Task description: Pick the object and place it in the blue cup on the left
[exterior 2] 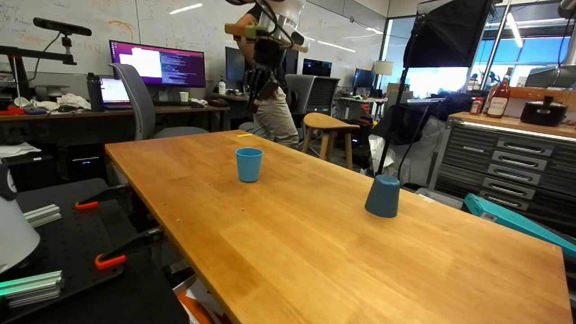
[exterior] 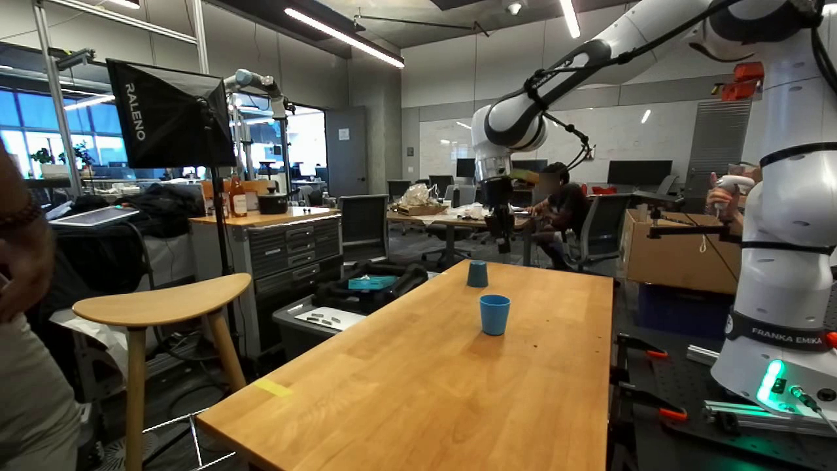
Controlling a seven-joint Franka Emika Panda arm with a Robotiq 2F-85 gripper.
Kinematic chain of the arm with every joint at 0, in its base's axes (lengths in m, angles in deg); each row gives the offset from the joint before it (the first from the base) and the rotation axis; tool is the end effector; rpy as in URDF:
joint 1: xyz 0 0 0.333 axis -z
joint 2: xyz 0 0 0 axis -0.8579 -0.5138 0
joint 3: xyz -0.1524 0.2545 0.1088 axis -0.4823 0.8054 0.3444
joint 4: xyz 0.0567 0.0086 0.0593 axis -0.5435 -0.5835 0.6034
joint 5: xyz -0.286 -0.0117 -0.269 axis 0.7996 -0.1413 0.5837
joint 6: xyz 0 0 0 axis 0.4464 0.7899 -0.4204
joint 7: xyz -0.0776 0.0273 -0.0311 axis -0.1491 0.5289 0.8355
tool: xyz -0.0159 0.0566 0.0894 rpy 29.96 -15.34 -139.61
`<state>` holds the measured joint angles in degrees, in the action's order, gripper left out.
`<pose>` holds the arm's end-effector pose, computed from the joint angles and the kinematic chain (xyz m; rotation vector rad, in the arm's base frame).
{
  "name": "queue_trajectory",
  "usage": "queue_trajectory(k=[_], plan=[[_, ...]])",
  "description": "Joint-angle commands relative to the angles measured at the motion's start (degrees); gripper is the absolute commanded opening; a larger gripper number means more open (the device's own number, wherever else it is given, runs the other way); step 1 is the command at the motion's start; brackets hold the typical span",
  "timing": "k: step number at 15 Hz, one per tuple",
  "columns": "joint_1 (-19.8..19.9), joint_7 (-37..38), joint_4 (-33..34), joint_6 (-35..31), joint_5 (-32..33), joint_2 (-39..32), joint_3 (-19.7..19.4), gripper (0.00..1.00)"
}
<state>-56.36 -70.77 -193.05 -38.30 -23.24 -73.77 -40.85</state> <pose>0.5285 -0.0253 0.3703 -3.0112 0.1233 0.3387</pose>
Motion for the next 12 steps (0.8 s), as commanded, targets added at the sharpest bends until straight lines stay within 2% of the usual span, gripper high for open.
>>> queue_trajectory(k=[1,5,8,9,11,12], plan=[[-0.3,-5.3,2.4,6.8,6.7,4.9,-0.3,0.49],[-0.3,-7.8,2.7,5.8,10.8,8.7,-0.5,0.79],[-0.1,-7.5,3.5,5.2,10.0,10.2,-0.8,1.00],[-0.5,-6.6,2.7,5.1,10.1,8.9,-0.5,0.84],[-0.4,-6.6,3.0,5.1,10.1,9.6,-0.6,0.99],[-0.4,-6.6,3.0,5.1,10.1,9.7,-0.7,1.00]])
